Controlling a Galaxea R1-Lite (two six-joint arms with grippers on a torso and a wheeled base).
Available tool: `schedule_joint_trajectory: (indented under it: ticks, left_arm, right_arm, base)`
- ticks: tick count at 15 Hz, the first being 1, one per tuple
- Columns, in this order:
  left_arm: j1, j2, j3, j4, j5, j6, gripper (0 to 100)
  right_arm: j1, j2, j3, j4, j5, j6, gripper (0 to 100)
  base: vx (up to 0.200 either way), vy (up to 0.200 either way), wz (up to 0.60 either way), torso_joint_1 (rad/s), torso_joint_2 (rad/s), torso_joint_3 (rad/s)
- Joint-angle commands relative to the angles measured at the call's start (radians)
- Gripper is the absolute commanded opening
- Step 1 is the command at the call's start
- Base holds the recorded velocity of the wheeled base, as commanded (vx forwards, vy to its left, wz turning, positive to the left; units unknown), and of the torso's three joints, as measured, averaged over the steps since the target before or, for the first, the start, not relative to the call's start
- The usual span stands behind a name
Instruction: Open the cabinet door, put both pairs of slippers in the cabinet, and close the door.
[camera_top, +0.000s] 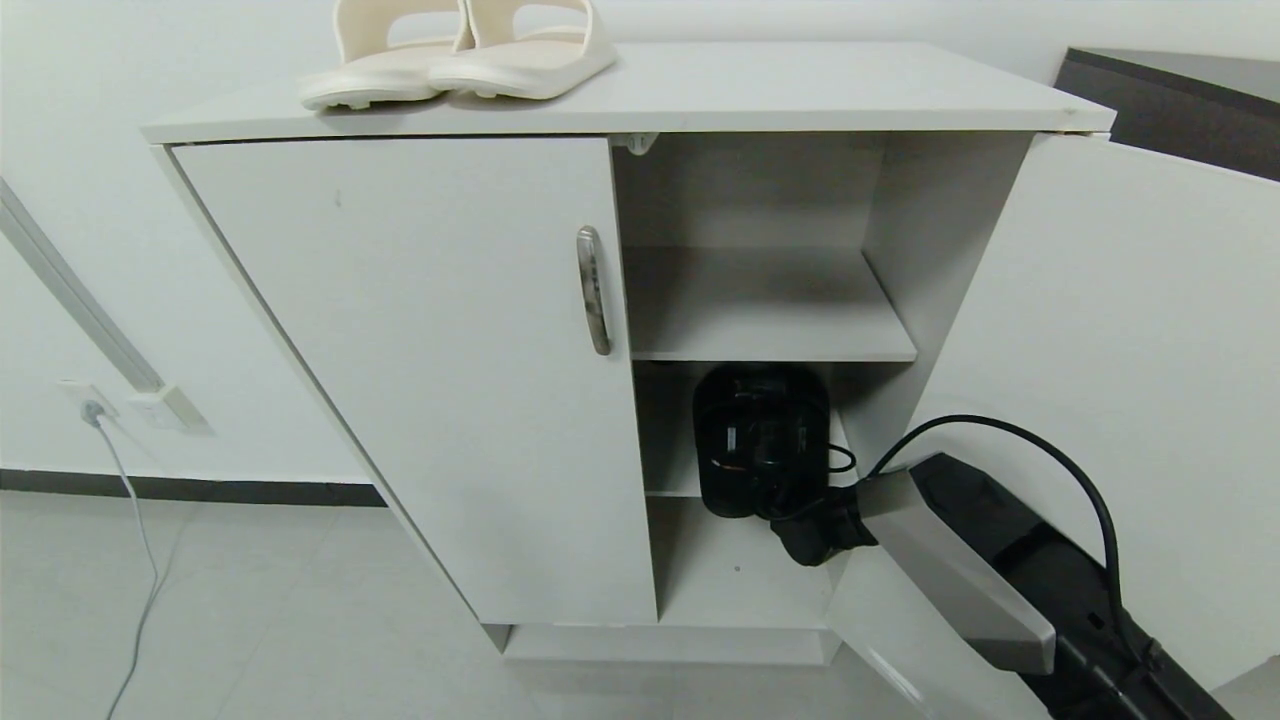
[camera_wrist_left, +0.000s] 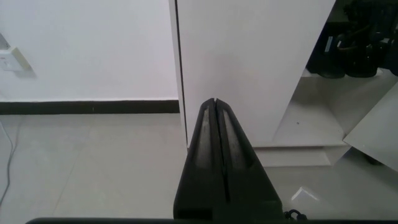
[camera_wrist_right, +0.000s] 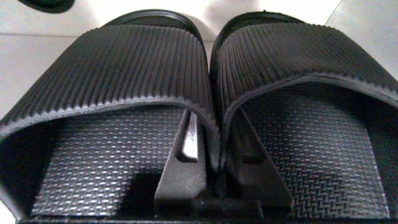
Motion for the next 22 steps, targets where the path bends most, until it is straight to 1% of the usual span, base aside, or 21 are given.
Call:
schedule_joint_trajectory:
  ticks: [1,7,8,10,13,16,17,18,20,22]
  left_arm:
    - [0.000,0.001,0.000,0.000,0.000,-0.001,0]
    - [0.000,0.001,0.000,0.000,0.000,-0.001,0]
    - [0.000,0.001,0.000,0.000,0.000,0.000,0]
    - [0.000,0.001,0.000,0.000,0.000,-0.001,0]
    - [0.000,0.001,0.000,0.000,0.000,-0.001,0]
    - [0.000,0.001,0.000,0.000,-0.003,0.000,0]
    - [0.000,0.001,0.000,0.000,-0.004,-0.001,0]
    - [0.000,0.001,0.000,0.000,-0.004,0.000,0]
    - [0.000,0.001,0.000,0.000,-0.006,0.000,0]
    - [0.000,0.001,0.000,0.000,-0.009,0.006,0]
  right_arm:
    - [-0.001,0.010,0.001,-0.003,0.000,0.001,0]
    - [0.001,0.010,0.009,-0.001,0.000,0.001,0]
    - [0.001,0.012,0.009,-0.001,0.000,0.001,100]
    - [0.002,0.012,0.018,-0.001,0.000,0.001,100]
    - [0.019,-0.063,0.156,-0.050,-0.025,0.001,100]
    - [0.062,-0.194,0.368,-0.139,-0.028,0.001,100]
    - [0.076,-0.221,0.414,-0.158,-0.029,0.001,100]
    - [0.097,-0.281,0.529,-0.205,-0.040,0.002,100]
    - [0.126,-0.362,0.690,-0.288,-0.054,0.002,100]
    - [0.151,-0.427,0.815,-0.349,-0.054,0.004,100]
  base:
    - [0.000,0.000,0.00,0.000,0.00,0.000]
    - [0.000,0.000,0.00,0.000,0.00,0.000]
    - [0.000,0.000,0.00,0.000,0.00,0.000]
    - [0.000,0.000,0.00,0.000,0.00,0.000]
    - [0.000,0.000,0.00,0.000,0.00,0.000]
    - [0.000,0.000,0.00,0.000,0.00,0.000]
    - [0.000,0.000,0.00,0.000,0.00,0.000]
    - [0.000,0.000,0.00,0.000,0.00,0.000]
    - [0.000,0.000,0.00,0.000,0.00,0.000]
    - [0.000,0.000,0.00,0.000,0.00,0.000]
